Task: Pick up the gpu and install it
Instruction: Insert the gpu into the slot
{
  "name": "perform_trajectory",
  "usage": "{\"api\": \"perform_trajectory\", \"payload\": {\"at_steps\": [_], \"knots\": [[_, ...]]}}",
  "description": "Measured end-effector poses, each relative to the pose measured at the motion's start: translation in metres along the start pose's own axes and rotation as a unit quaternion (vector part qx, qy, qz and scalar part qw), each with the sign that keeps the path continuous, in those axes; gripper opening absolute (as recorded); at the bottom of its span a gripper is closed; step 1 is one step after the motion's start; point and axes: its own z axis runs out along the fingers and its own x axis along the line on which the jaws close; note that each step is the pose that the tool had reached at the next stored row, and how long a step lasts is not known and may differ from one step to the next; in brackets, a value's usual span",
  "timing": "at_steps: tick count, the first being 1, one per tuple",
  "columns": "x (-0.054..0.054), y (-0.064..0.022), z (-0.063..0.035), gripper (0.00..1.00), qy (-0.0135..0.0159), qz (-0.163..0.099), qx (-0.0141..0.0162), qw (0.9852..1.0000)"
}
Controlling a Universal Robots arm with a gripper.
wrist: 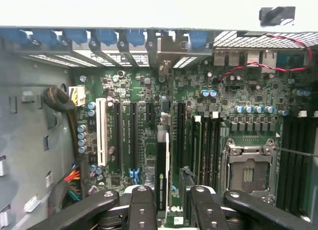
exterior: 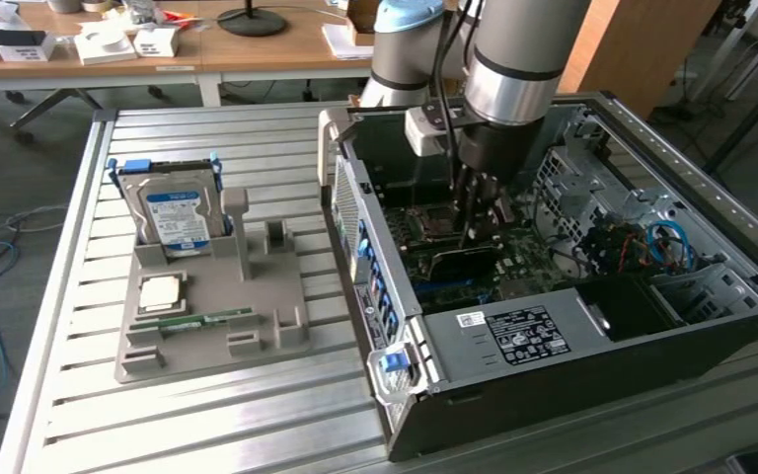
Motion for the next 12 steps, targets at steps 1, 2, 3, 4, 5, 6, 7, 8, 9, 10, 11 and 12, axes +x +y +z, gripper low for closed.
{"api": "perform_trajectory", "payload": {"at_steps": [1,2,3,4,5,6,7,8,9,10,11,12], "knots": [[0.0,-0.0001,-0.0016,0.33,0.0,0.0,0.0,1.0],[0.0,-0.0002,-0.0032,0.33,0.0,0.0,0.0,1.0],[0.0,-0.0003,-0.0047,0.33,0.0,0.0,0.0,1.0],[0.0,-0.0003,-0.0064,0.33,0.0,0.0,0.0,1.0],[0.0,-0.0004,-0.0081,0.33,0.0,0.0,0.0,1.0],[0.0,-0.0005,-0.0097,0.33,0.0,0.0,0.0,1.0],[0.0,-0.0006,-0.0117,0.33,0.0,0.0,0.0,1.0],[0.0,-0.0007,-0.0134,0.33,0.0,0.0,0.0,1.0],[0.0,-0.0008,-0.0154,0.33,0.0,0.0,0.0,1.0],[0.0,-0.001,-0.0176,0.33,0.0,0.0,0.0,1.0],[0.0,-0.0011,-0.0196,0.33,0.0,0.0,0.0,1.0],[0.0,-0.0012,-0.0217,0.33,0.0,0.0,0.0,1.0]]}}
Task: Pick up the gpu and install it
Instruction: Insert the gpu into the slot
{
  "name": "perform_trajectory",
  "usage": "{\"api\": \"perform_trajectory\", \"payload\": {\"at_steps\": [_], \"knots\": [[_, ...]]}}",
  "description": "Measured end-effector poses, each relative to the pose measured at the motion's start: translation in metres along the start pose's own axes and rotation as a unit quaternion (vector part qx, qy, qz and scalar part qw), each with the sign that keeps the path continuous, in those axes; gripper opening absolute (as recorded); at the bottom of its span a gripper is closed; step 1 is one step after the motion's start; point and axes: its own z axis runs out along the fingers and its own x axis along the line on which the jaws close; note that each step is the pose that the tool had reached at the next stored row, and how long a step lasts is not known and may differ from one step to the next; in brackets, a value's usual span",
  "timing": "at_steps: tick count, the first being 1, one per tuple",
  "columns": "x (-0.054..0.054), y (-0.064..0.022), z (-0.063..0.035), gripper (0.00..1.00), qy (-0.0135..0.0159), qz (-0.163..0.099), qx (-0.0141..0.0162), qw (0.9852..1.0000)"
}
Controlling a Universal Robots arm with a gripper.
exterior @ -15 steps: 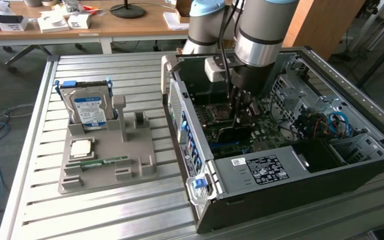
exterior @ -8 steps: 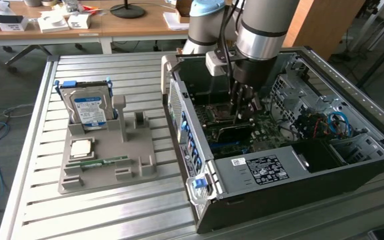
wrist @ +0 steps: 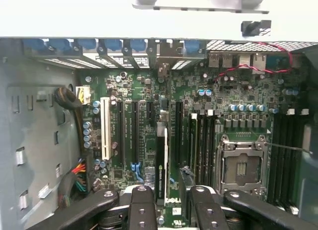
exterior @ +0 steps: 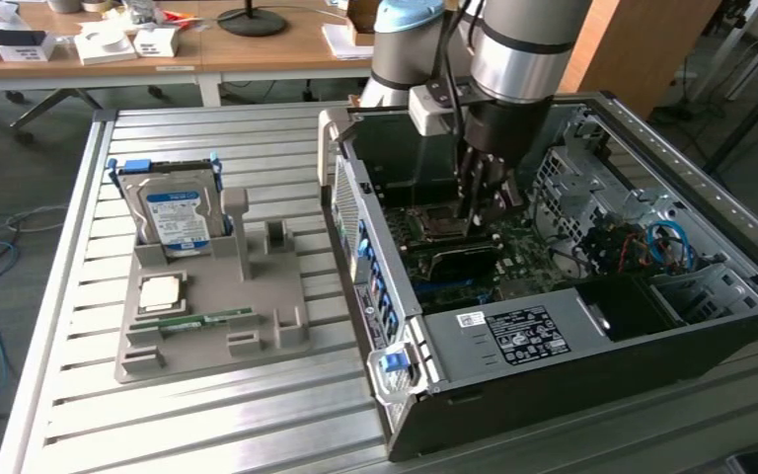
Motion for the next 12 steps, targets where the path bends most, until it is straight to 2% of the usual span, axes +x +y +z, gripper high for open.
{"api": "perform_trajectory", "payload": {"at_steps": [3,12], "knots": [[-0.0001,-0.0003,-0.0047,0.33,0.0,0.0,0.0,1.0],[-0.0001,-0.0003,-0.0057,0.33,0.0,0.0,0.0,1.0]]}}
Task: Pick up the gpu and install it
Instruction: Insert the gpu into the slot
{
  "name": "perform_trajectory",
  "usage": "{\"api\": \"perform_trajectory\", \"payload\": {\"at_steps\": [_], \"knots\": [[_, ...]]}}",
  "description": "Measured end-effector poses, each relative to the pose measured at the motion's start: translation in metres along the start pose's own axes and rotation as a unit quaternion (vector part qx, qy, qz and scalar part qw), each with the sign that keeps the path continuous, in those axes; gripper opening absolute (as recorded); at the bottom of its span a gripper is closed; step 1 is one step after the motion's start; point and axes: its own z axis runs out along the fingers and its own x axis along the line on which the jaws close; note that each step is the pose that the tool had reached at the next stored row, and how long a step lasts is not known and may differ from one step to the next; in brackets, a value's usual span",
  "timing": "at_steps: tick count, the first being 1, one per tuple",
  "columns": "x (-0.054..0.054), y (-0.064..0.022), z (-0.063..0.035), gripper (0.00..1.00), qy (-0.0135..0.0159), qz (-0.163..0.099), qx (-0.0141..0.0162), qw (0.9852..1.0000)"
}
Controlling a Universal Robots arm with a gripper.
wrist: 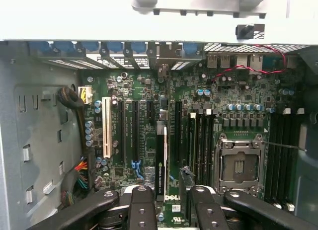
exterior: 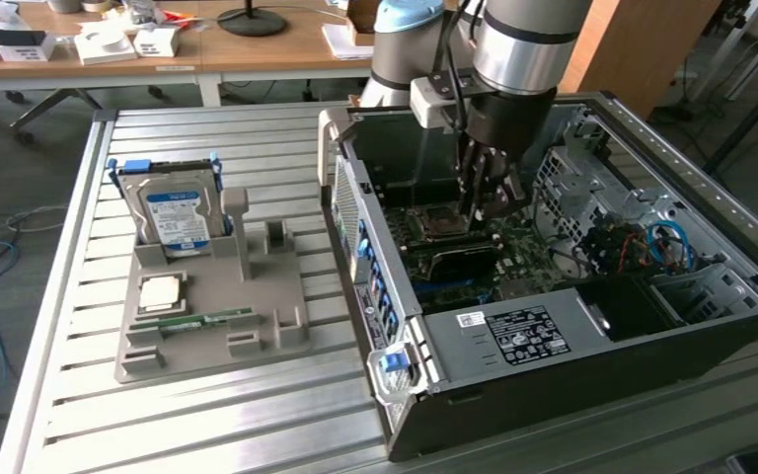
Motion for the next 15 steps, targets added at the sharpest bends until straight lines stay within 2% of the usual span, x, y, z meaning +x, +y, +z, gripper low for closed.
{"api": "perform_trajectory", "payload": {"at_steps": [6,15], "knots": [[0.0,-0.0007,-0.0022,0.33,0.0001,0.0,-0.0012,1.0],[0.0,-0.0015,-0.011,0.33,0.0001,0.0,-0.0027,1.0]]}}
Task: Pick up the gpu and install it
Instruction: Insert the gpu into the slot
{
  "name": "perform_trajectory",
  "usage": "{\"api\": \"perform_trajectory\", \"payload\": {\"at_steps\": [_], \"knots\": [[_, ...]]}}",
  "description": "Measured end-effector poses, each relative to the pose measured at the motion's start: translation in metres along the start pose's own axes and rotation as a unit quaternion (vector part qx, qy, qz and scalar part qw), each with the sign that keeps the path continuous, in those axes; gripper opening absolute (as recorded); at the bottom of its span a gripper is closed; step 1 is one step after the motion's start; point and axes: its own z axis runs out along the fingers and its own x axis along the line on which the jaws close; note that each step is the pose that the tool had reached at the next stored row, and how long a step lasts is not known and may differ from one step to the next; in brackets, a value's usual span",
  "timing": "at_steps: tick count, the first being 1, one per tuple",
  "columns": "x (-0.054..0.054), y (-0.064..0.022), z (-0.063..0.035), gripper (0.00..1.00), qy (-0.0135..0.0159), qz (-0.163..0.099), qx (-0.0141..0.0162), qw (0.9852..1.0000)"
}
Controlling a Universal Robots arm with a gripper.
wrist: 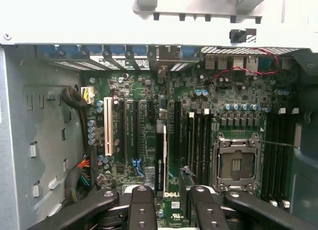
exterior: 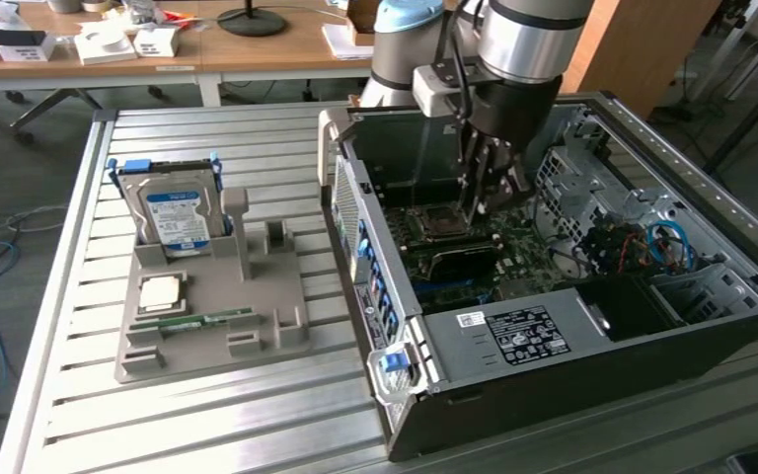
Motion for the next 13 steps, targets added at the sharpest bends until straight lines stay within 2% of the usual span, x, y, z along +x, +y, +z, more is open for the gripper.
{"api": "perform_trajectory", "payload": {"at_steps": [5,13], "knots": [[-0.0001,-0.0002,-0.0041,0.33,-0.0001,0.0,-0.0003,1.0],[-0.0001,-0.0003,-0.0054,0.33,0.0002,0.0,-0.0006,1.0]]}}
